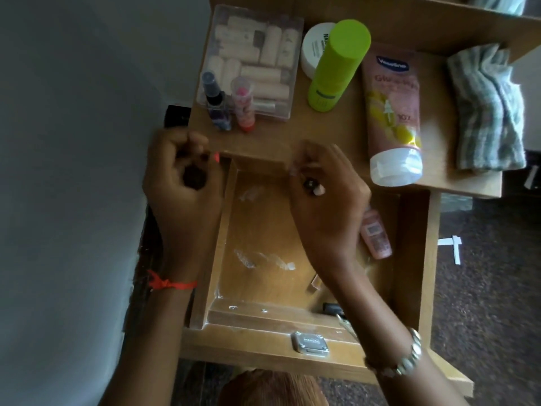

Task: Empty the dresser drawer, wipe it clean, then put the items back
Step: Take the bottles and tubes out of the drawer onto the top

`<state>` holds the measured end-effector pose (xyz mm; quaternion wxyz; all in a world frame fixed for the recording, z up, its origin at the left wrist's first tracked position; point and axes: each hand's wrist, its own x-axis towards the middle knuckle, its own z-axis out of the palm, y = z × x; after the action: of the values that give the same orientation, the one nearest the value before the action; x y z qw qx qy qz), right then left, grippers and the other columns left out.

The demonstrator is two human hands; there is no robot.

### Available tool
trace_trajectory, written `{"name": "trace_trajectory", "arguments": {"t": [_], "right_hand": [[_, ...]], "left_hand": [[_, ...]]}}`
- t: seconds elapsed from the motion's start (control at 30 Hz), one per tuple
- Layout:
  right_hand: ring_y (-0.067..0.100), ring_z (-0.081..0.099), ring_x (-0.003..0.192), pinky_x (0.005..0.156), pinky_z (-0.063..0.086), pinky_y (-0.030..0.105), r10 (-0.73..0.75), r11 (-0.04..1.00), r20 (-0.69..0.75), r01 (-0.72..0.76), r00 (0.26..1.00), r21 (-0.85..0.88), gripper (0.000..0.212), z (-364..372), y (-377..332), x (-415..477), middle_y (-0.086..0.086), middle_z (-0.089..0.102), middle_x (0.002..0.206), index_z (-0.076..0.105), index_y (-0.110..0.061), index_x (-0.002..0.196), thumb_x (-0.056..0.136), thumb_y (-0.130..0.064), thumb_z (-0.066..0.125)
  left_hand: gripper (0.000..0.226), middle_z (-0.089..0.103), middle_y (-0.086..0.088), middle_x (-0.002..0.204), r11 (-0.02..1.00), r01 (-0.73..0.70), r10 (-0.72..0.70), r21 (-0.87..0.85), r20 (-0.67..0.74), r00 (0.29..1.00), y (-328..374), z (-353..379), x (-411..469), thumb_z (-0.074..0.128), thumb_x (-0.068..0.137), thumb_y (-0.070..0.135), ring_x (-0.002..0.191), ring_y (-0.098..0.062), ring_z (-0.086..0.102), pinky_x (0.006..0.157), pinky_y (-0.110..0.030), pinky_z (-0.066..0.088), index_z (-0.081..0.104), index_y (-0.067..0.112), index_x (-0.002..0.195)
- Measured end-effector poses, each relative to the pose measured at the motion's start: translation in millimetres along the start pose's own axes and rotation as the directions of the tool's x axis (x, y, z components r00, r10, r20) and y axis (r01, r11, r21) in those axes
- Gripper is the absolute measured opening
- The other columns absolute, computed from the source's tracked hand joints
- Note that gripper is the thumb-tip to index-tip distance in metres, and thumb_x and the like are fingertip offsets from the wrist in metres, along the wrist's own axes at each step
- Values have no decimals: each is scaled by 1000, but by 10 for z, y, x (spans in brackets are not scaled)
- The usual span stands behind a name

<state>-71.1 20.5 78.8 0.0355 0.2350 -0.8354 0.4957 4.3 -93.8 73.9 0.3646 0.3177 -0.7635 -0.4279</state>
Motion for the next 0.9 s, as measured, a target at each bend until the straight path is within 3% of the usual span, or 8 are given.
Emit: {"name": "trace_trajectory", "arguments": {"t": [0.1, 0.23, 0.33, 0.4, 0.53, 0.7, 0.8, 0.9], "right_hand": [[17, 65, 69, 62, 53, 25, 150, 987, 119, -142, 981, -74, 13, -348, 200, -230, 9, 69, 78, 68, -4, 82, 74, 7, 66], [25, 64, 80, 68, 54, 39, 465, 861, 330, -333, 822, -384, 11, -523, 554, -455, 11, 68, 85, 69, -6, 84, 74, 0, 68], [28, 63, 85, 63, 51, 35, 518, 816, 420, -283, 745, -505, 12, -478, 760, -507, 12, 66, 89, 66, -7, 88, 77, -7, 64], [32, 63, 84, 60, 47, 35, 517, 804, 437, -241, 736, -544, 11, -418, 828, -495, 14, 66, 87, 65, -6, 87, 77, -7, 61], [35, 59, 97, 70, 46, 37, 539, 750, 422, -188, 729, -633, 19, -330, 830, -440, 16, 65, 101, 64, -6, 98, 80, -7, 58], [34, 58, 103, 75, 46, 37, 530, 749, 462, -138, 711, -648, 26, -332, 784, -418, 13, 63, 109, 63, -9, 106, 81, -9, 59], [32, 63, 94, 73, 52, 38, 545, 792, 429, -276, 720, -545, 24, -402, 772, -418, 11, 68, 102, 66, -12, 101, 77, -10, 62], [19, 66, 82, 71, 55, 32, 565, 823, 402, -459, 721, -333, 20, -515, 698, -374, 4, 71, 92, 70, -12, 96, 76, -10, 69]], "left_hand": [[15, 56, -6, 81, 999, -22, 16, 26, 188, 982, 41, 80, -333, 53, 78, -5, 74, -11, 54, 66, -21, 47, 55, 8, 84], [19, 63, -3, 94, 981, 160, -194, 114, 434, 880, -83, 383, -595, 57, 75, 6, 83, -7, 59, 72, -15, 47, 61, 18, 88], [25, 67, -4, 105, 945, 219, -308, 243, 438, 845, -230, 626, -628, 64, 78, 7, 95, -16, 63, 75, -16, 44, 63, 17, 101], [31, 67, -6, 108, 933, 217, -325, 286, 417, 849, -305, 748, -598, 68, 78, 12, 100, -18, 63, 79, -17, 42, 62, 15, 109], [36, 68, -10, 107, 946, 199, -297, 255, 439, 848, -373, 904, -535, 71, 75, 15, 100, -21, 63, 82, -15, 40, 63, 11, 109], [33, 69, -12, 105, 959, 157, -248, 236, 427, 870, -372, 954, -560, 72, 74, 11, 97, -20, 63, 73, 0, 35, 65, 8, 106], [25, 71, -13, 100, 956, 133, -233, 263, 394, 889, -346, 951, -592, 67, 78, 11, 93, -23, 65, 70, -7, 34, 67, 7, 102], [21, 72, -12, 95, 956, 120, -220, 269, 381, 898, -270, 856, -581, 68, 79, 14, 86, -16, 64, 65, -6, 35, 68, 8, 99]]}}
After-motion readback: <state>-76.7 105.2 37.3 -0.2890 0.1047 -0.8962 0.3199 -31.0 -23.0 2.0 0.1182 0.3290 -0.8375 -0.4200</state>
